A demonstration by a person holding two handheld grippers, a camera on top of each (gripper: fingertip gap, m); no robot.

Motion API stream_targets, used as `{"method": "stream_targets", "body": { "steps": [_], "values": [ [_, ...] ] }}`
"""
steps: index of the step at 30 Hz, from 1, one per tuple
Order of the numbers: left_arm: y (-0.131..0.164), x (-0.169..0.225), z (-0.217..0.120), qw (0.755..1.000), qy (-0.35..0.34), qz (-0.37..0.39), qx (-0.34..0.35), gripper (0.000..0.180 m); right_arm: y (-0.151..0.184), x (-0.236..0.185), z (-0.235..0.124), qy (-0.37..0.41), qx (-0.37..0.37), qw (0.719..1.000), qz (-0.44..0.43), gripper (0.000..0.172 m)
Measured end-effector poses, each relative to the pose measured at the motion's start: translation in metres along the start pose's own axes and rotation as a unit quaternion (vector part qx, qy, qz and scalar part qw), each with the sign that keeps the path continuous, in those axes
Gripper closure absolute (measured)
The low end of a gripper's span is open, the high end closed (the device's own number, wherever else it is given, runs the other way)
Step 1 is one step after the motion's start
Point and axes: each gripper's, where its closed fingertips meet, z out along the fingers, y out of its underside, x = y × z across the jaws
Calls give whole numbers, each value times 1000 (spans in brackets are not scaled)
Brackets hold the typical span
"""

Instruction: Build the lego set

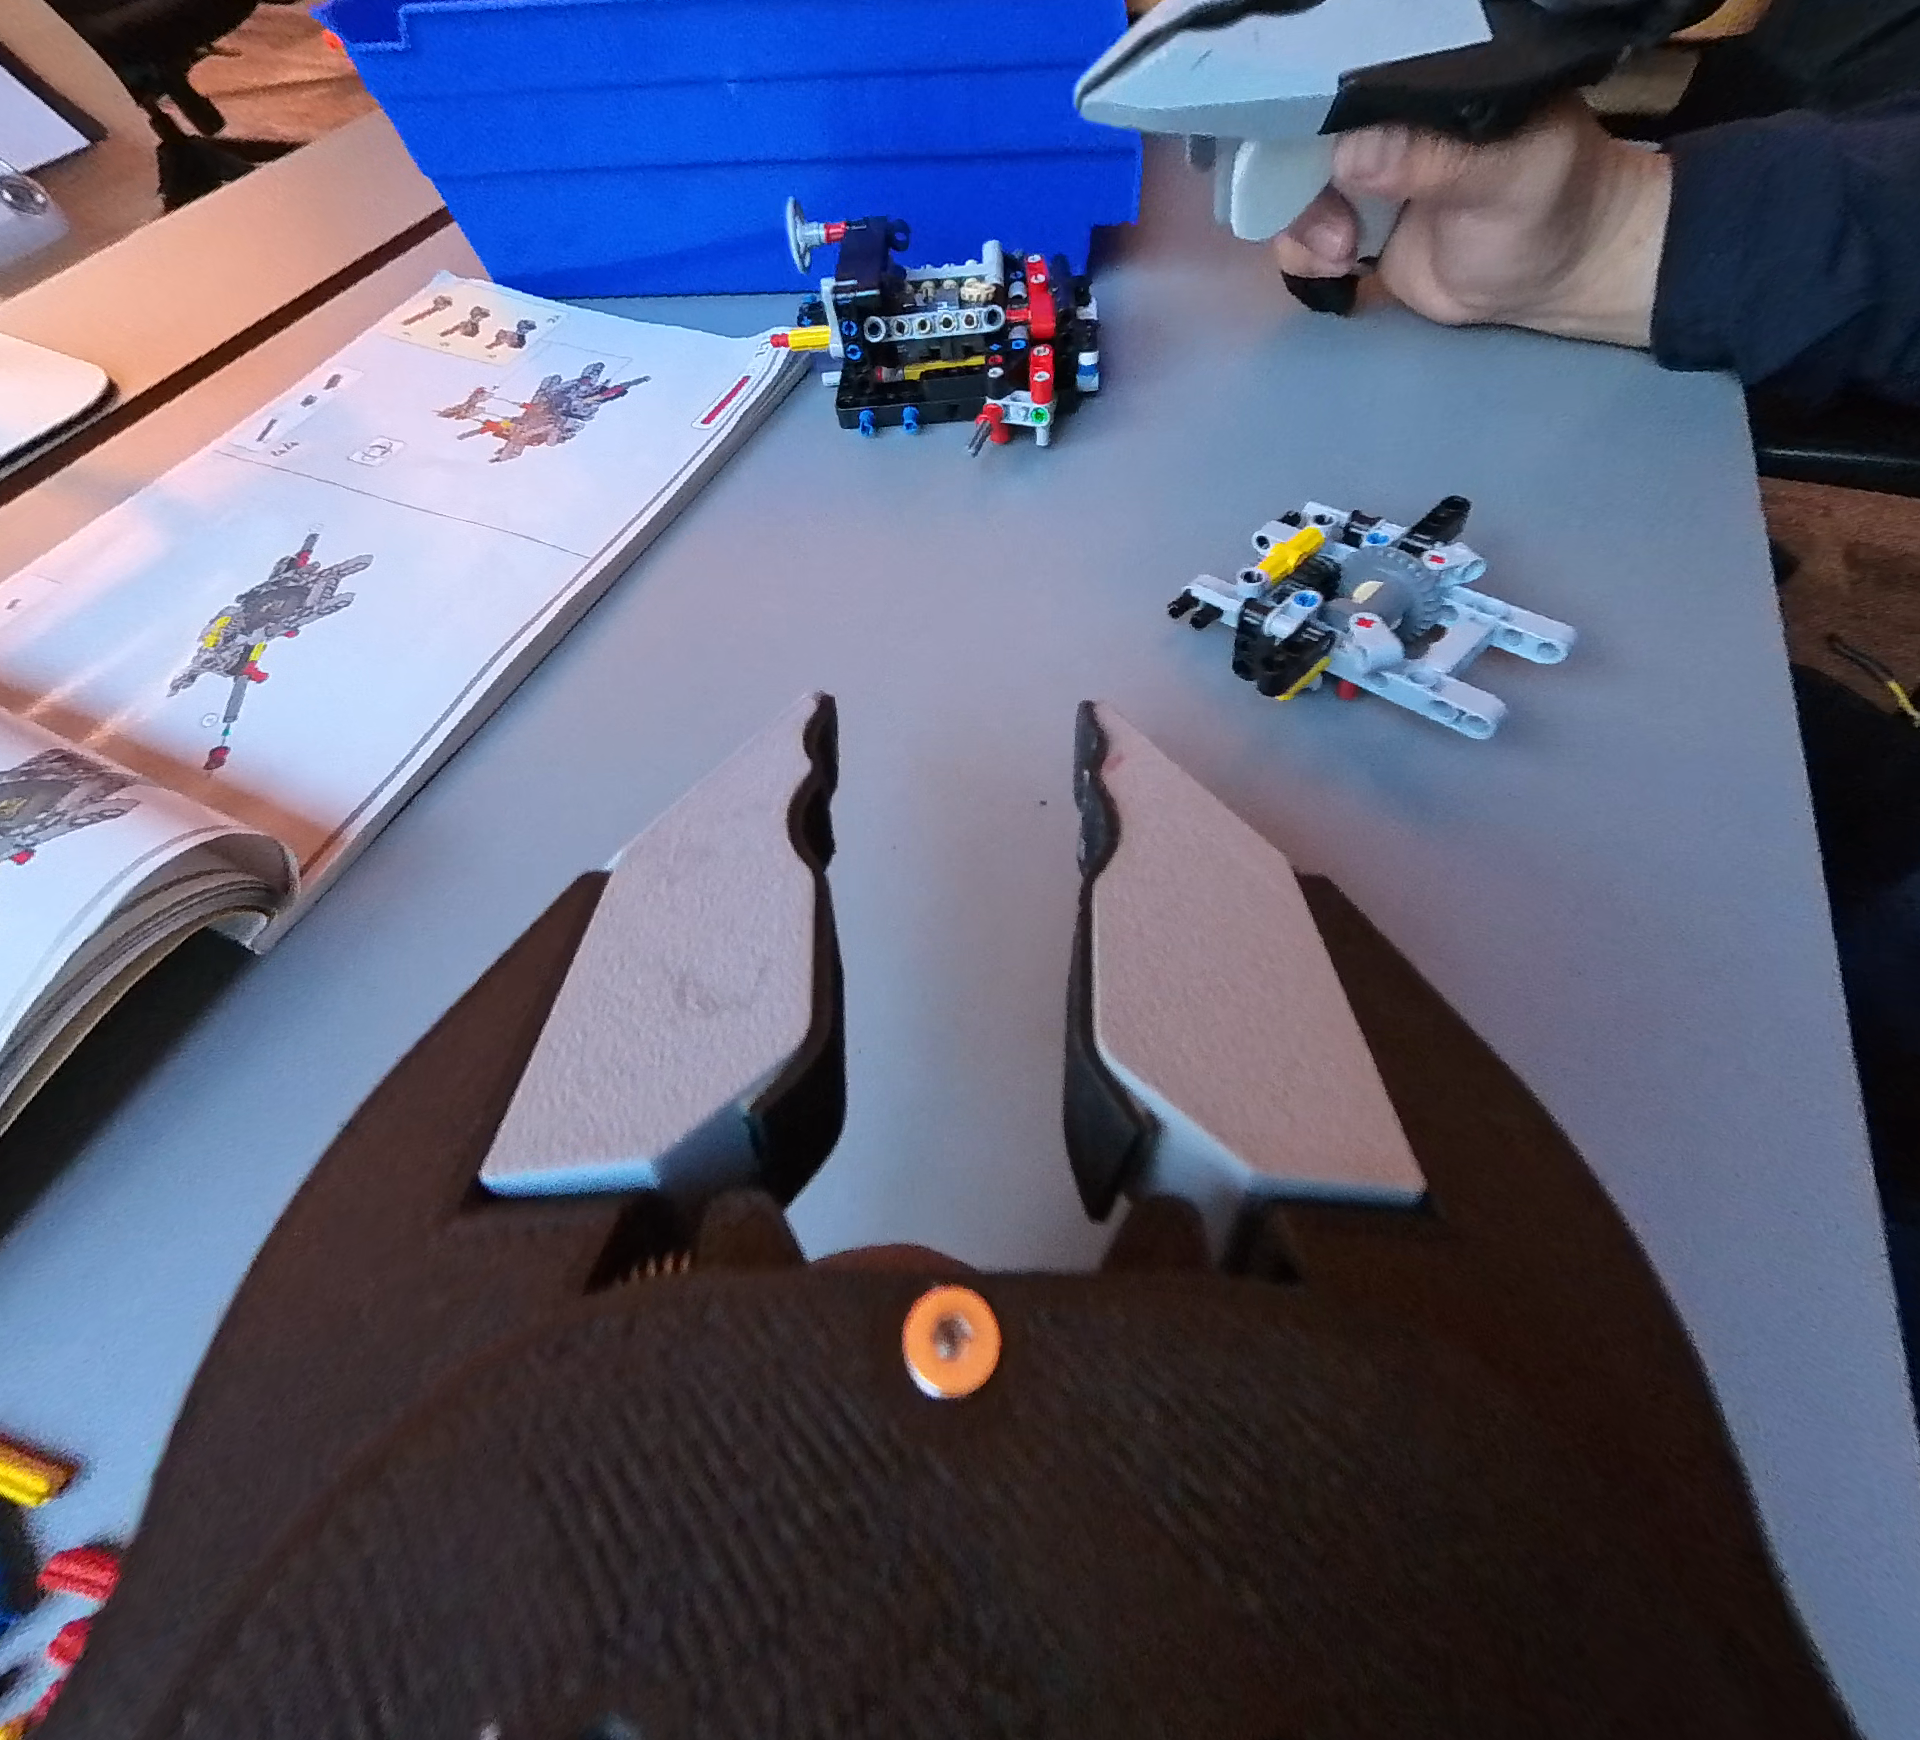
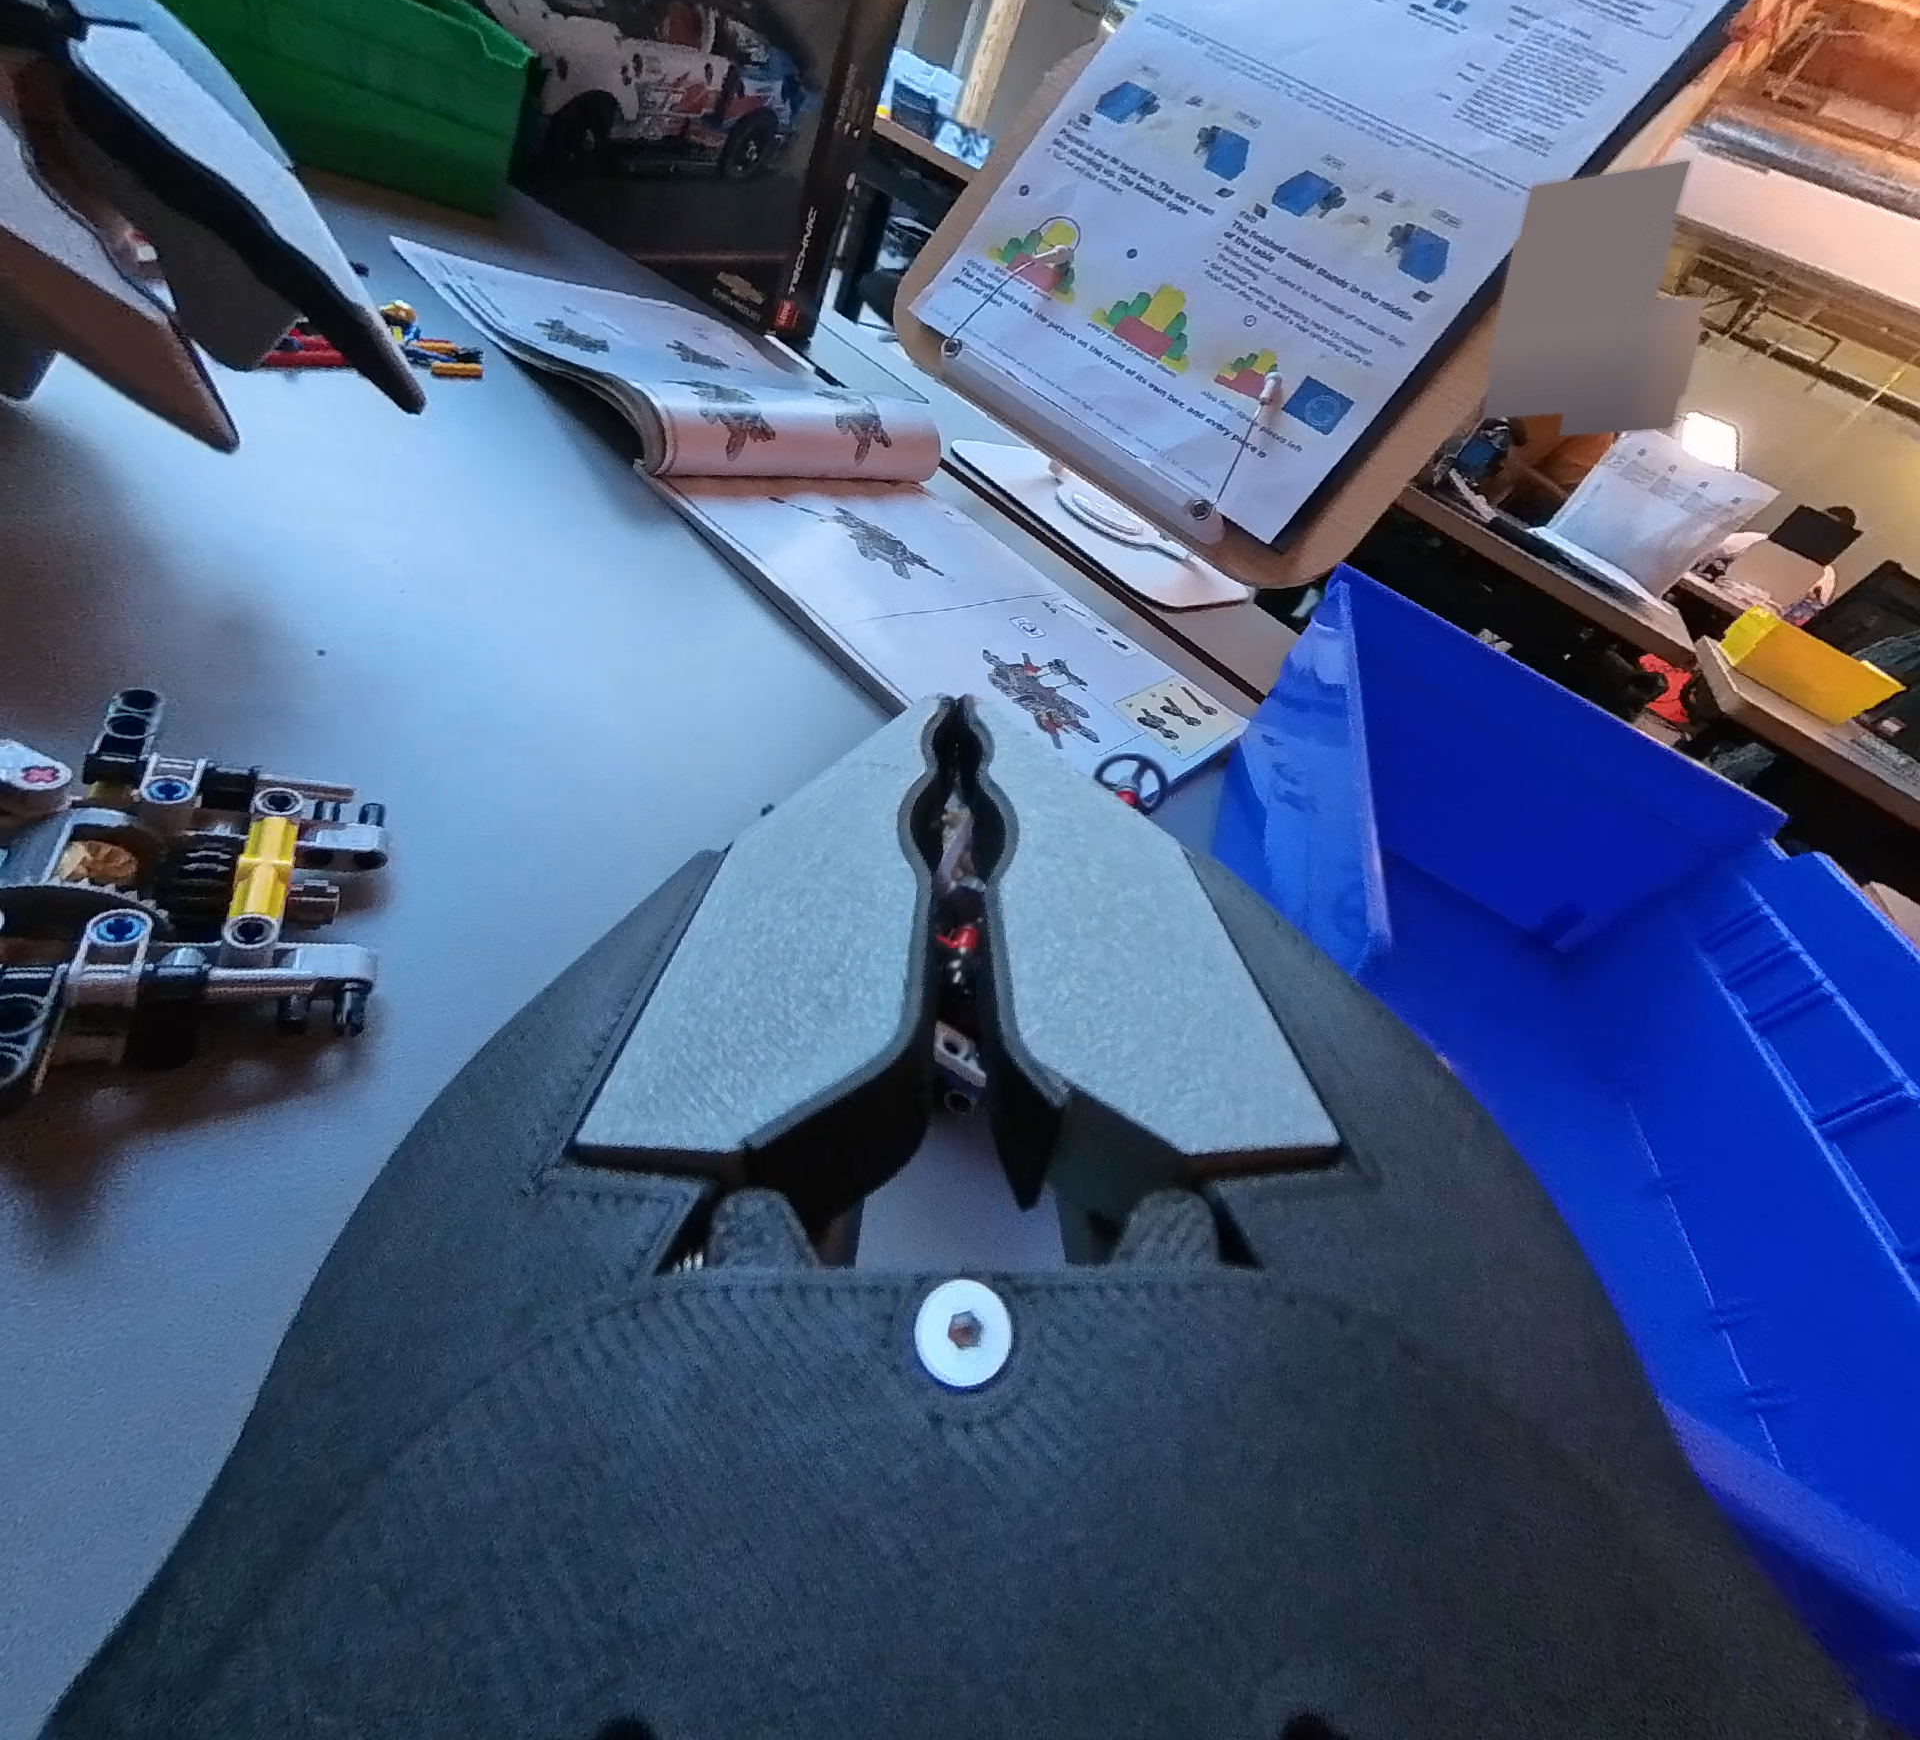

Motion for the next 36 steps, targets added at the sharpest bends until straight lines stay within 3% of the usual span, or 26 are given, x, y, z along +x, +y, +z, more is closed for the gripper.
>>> {"method": "stream_targets", "body": {
  "steps": [15, 29, 36],
  "values": [
    [11, 46, 12, 993, 100, 41, -44, 138, -3, -4, -2, -16, 10, 1000, 6, 172],
    [15, 31, 14, 997, 43, 32, -61, 142, 0, -7, 0, -16, -3, 1000, -6, 172],
    [23, 26, 12, 996, 26, 37, -82, 142, 10, -15, 9, 0, -39, 995, -88, 172]
  ]
}}
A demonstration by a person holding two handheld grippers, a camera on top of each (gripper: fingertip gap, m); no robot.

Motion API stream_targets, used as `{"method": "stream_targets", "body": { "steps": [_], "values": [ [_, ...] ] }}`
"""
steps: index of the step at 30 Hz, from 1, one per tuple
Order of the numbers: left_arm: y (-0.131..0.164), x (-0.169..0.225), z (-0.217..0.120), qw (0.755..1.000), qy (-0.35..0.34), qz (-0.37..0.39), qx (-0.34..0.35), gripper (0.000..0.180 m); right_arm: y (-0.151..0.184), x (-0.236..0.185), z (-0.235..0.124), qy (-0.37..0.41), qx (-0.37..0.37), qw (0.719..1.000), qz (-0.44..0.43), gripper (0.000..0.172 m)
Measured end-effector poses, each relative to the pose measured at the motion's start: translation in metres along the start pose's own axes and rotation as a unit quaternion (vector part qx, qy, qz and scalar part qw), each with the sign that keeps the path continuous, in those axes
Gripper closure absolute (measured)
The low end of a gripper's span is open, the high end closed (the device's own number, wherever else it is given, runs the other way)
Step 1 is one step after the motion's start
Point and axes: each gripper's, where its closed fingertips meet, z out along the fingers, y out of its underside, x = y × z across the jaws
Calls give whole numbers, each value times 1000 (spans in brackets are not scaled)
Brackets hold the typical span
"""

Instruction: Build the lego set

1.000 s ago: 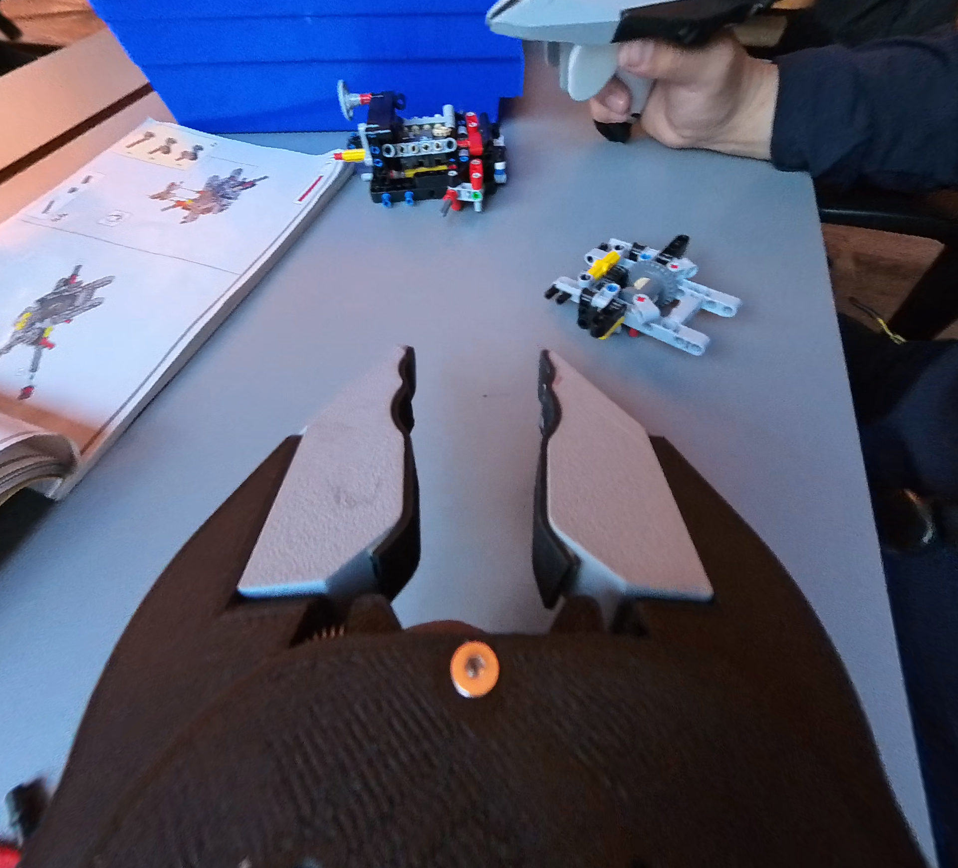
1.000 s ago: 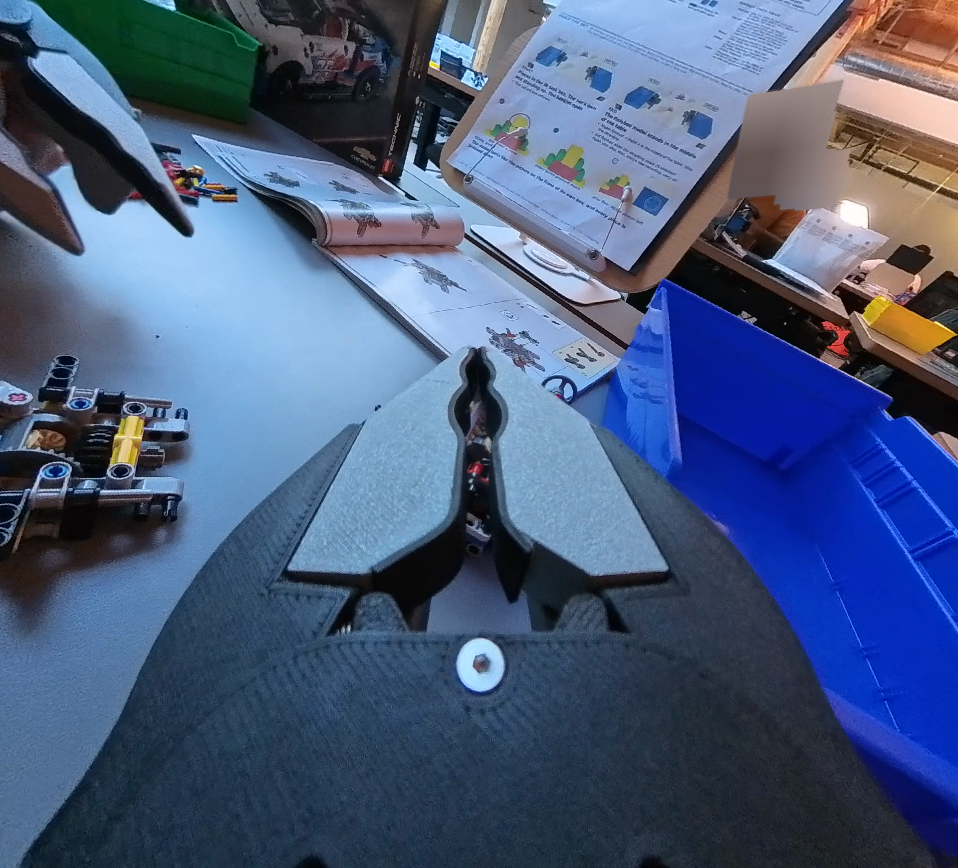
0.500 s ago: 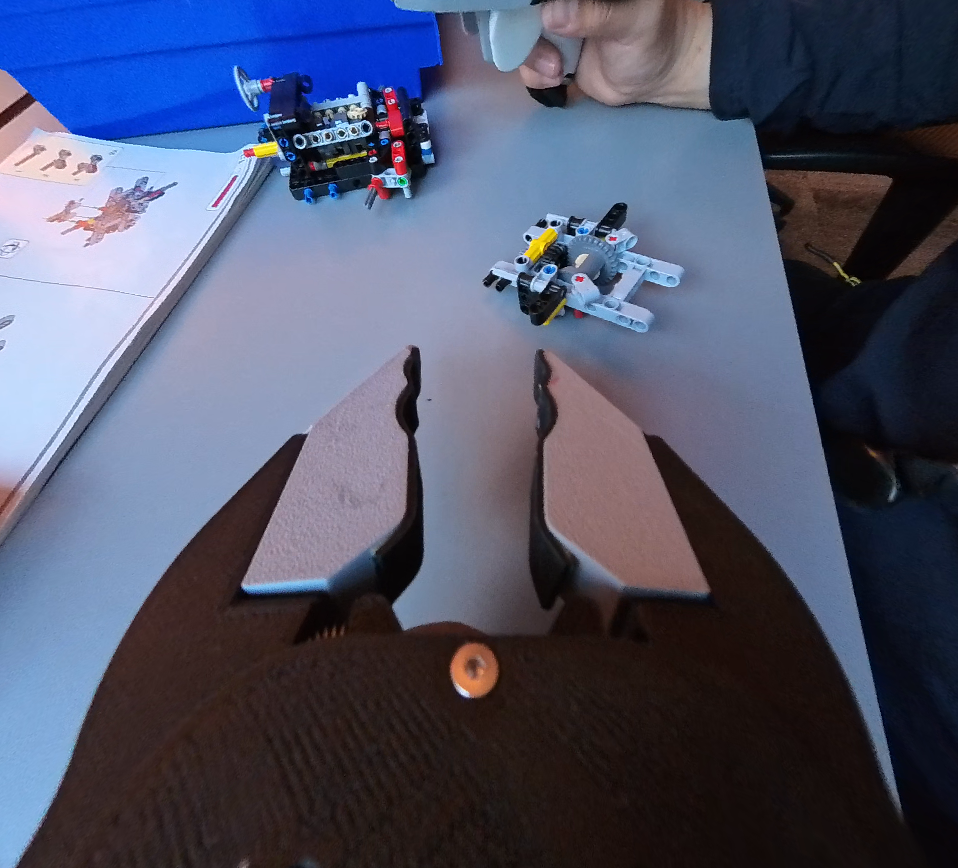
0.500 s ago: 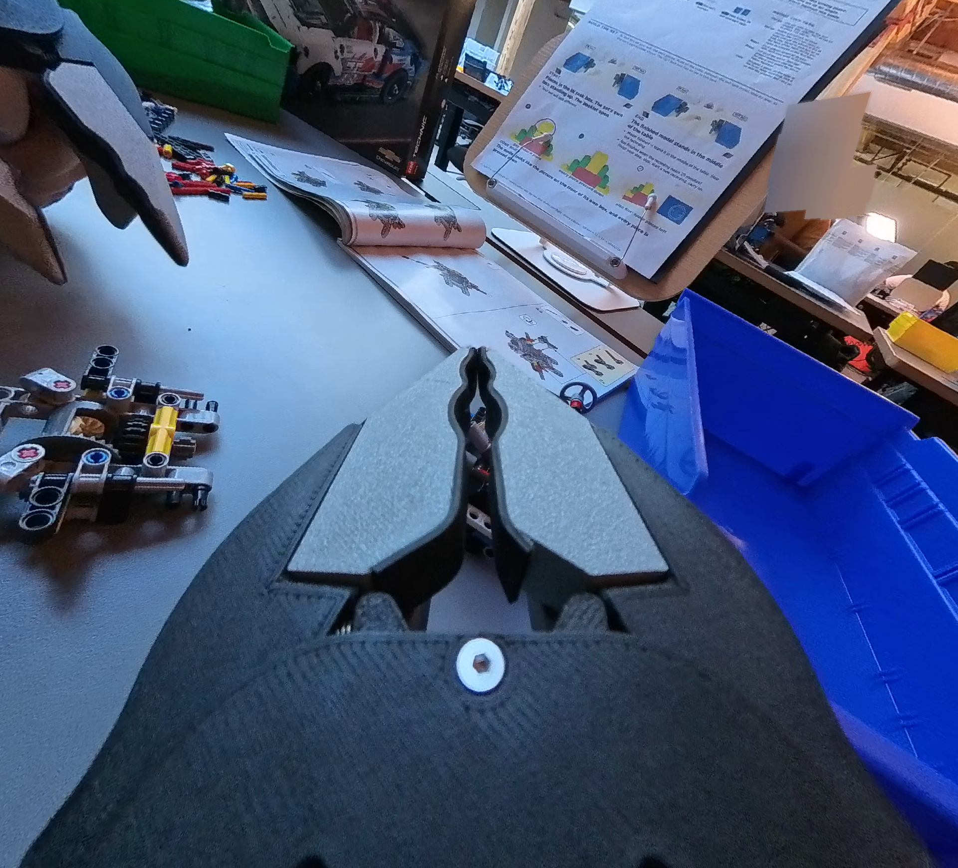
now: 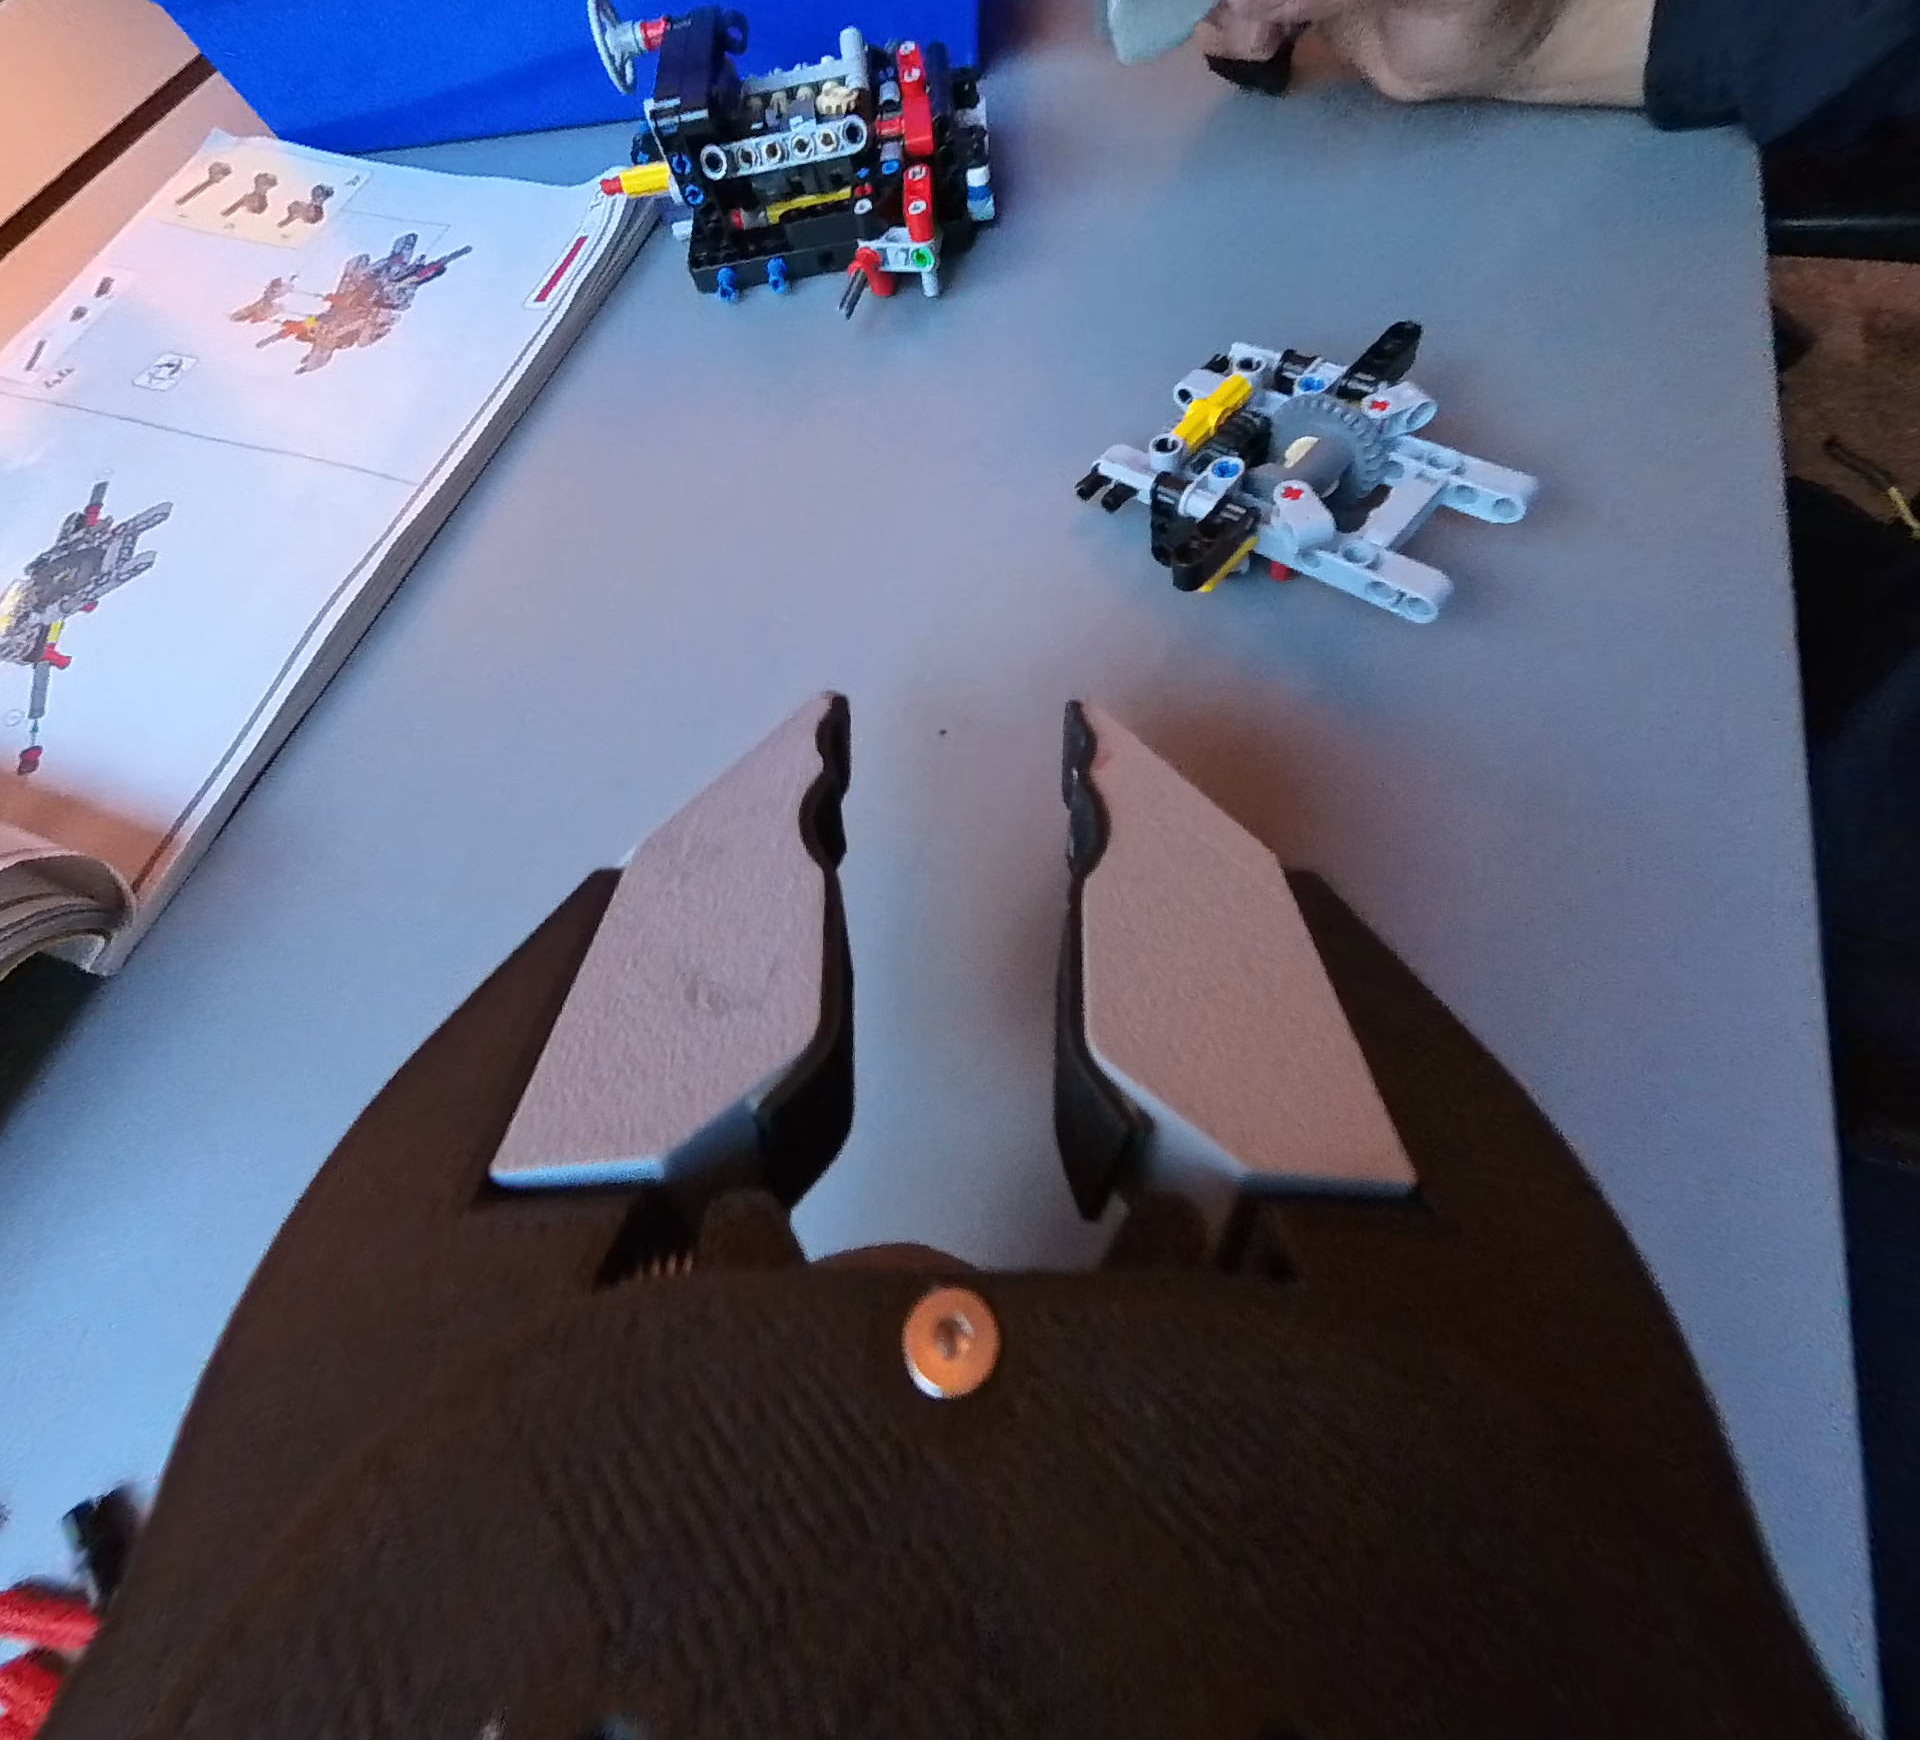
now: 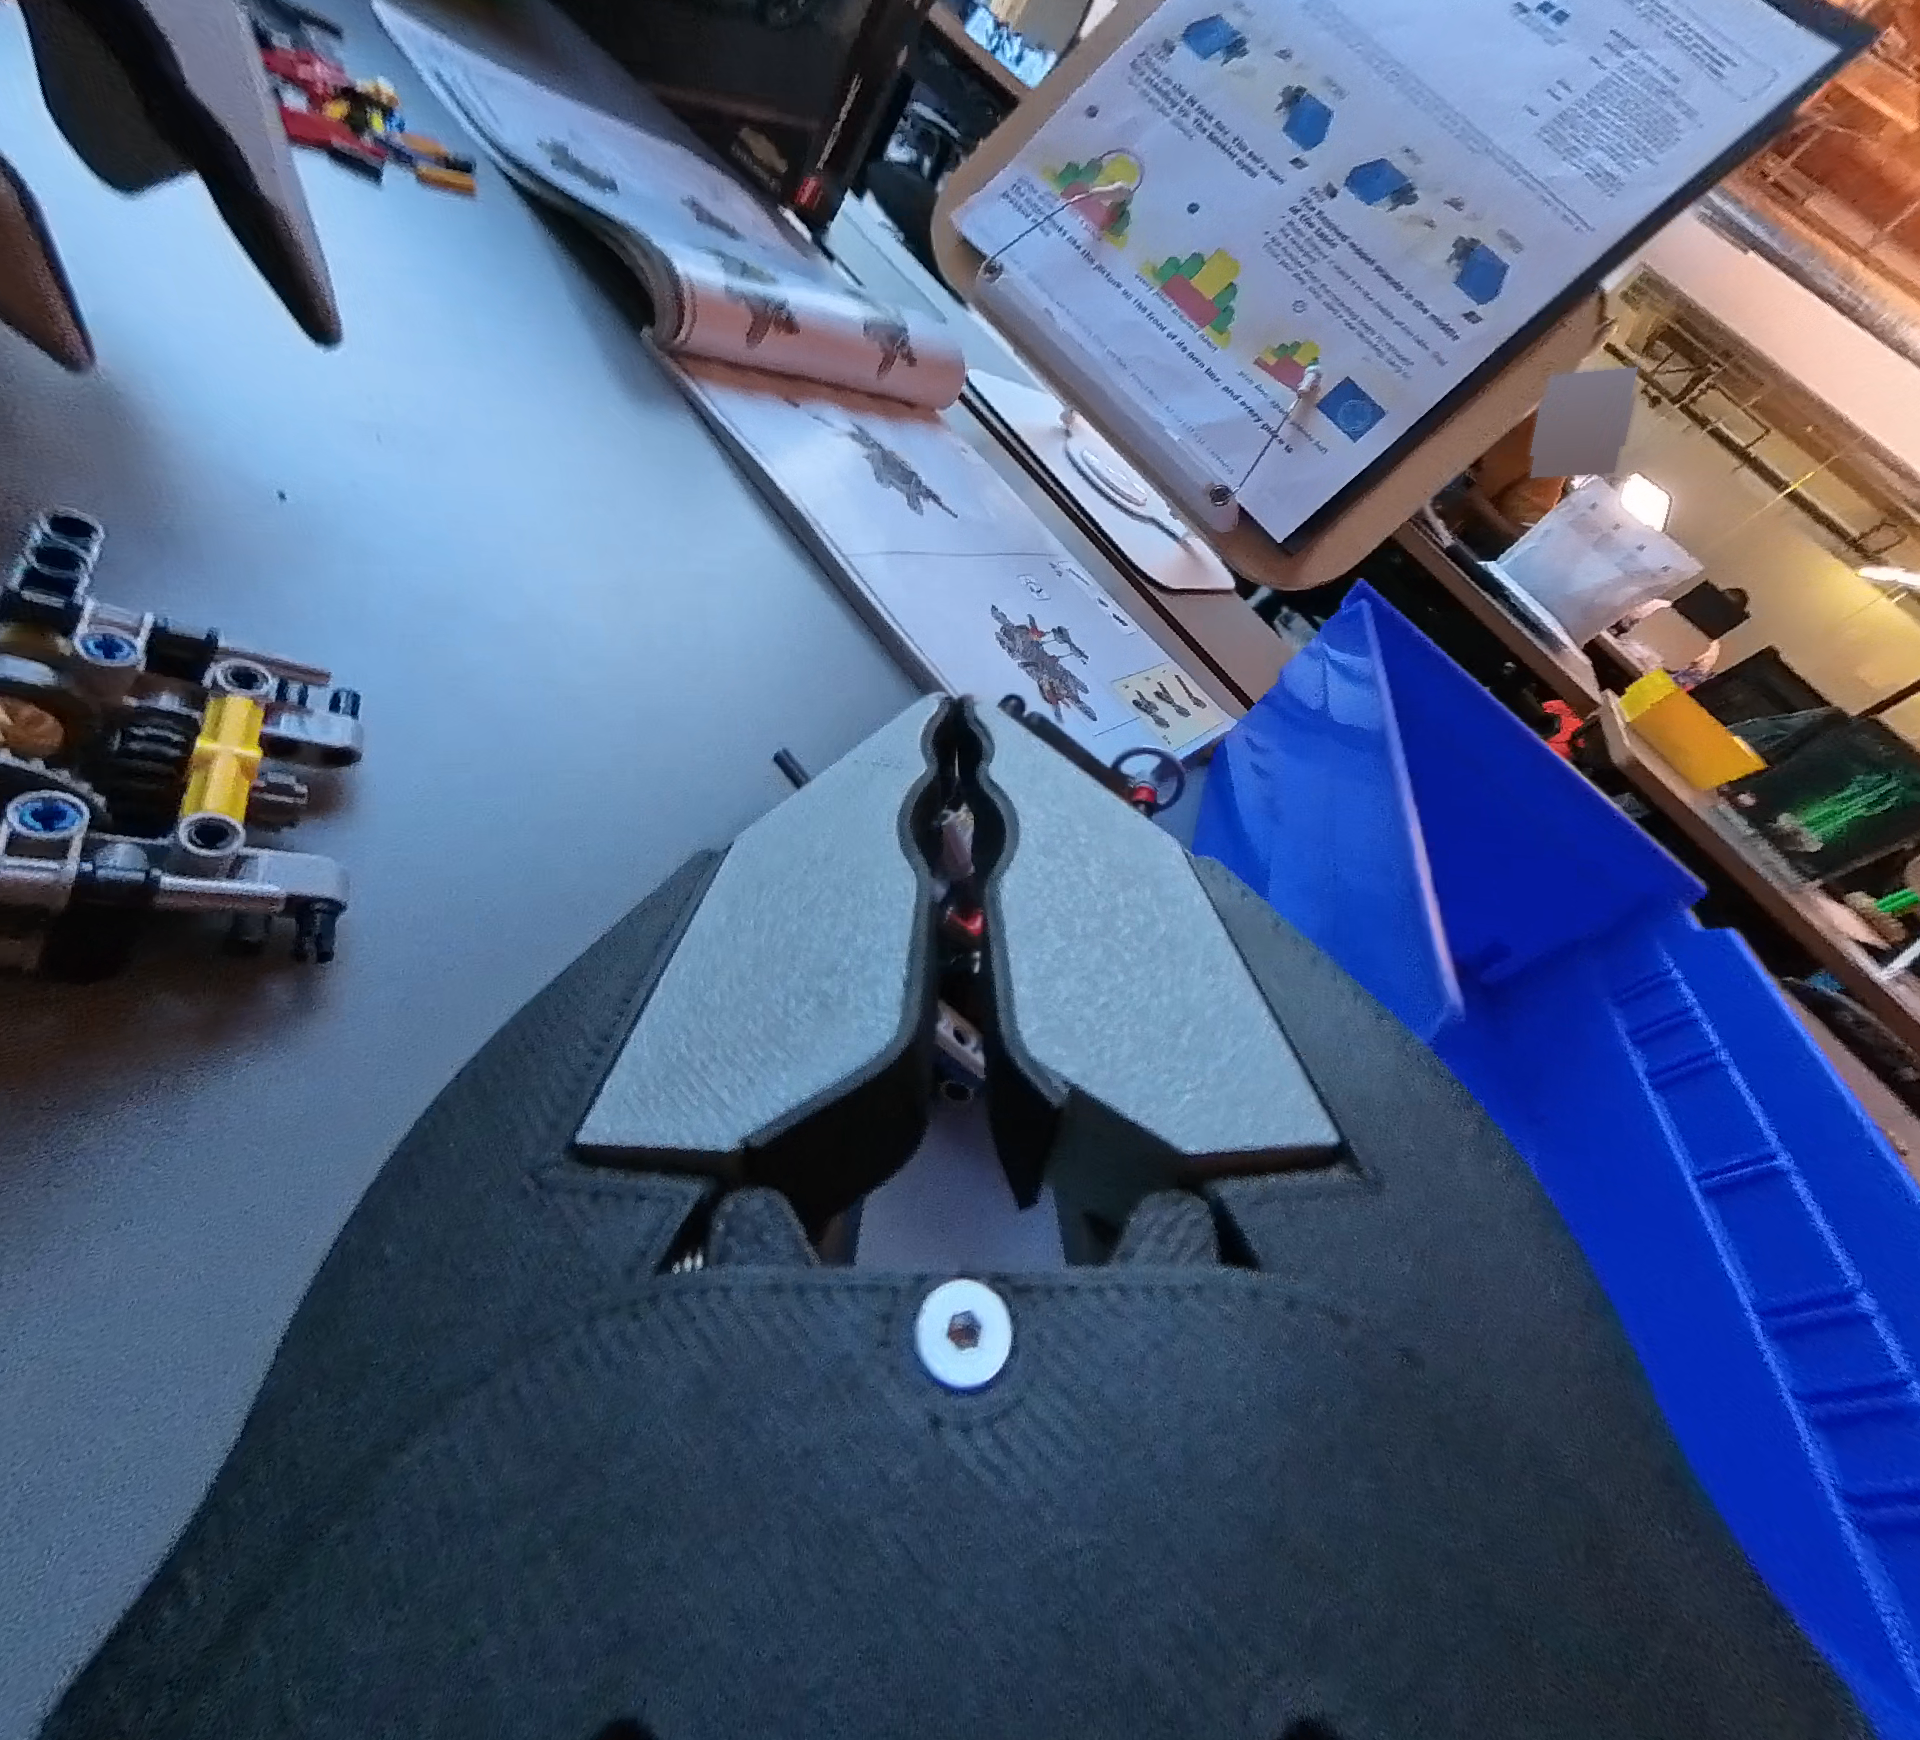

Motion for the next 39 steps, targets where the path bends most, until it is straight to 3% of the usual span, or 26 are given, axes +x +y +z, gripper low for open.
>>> {"method": "stream_targets", "body": {
  "steps": [7, 26, 32, 39],
  "values": [
    [5, -3, 1, 1000, -10, 6, -14, 142, 11, -15, 12, -11, -41, 997, -70, 172],
    [11, 3, 10, 992, -51, 110, -46, 147, 4, -11, 14, -5, -21, 998, -54, 172],
    [16, -30, -25, 989, -126, 49, -53, 148, 5, -14, 13, -3, -26, 998, -65, 172],
    [21, -41, -33, 993, -115, -6, -7, 144, 5, -2, 13, 14, -25, 999, -31, 172]
  ]
}}
